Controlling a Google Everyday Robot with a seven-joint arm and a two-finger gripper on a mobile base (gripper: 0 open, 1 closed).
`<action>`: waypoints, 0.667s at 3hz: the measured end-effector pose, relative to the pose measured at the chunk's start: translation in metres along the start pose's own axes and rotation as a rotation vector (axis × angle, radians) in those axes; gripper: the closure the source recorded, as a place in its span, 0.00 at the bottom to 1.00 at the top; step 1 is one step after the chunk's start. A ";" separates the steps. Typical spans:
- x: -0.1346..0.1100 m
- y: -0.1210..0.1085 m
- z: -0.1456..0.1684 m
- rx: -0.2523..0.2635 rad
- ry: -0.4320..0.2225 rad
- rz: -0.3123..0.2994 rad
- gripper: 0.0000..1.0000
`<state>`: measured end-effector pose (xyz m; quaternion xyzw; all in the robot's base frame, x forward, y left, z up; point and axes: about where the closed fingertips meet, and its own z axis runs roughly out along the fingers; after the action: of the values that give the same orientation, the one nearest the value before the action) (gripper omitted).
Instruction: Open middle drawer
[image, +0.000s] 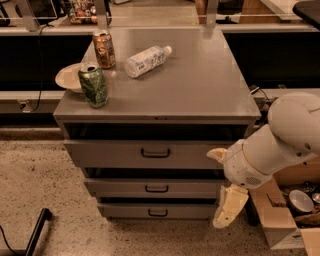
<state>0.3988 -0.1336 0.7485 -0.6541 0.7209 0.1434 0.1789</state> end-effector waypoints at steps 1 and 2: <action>0.014 0.013 0.040 0.021 -0.045 -0.004 0.00; 0.040 0.021 0.080 0.094 -0.120 -0.040 0.00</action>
Offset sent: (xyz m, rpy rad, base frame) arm -0.0116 -0.0087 -0.1447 0.1965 -0.3017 0.0008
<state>0.3806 -0.1315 0.6585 -0.6493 0.7017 0.1448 0.2552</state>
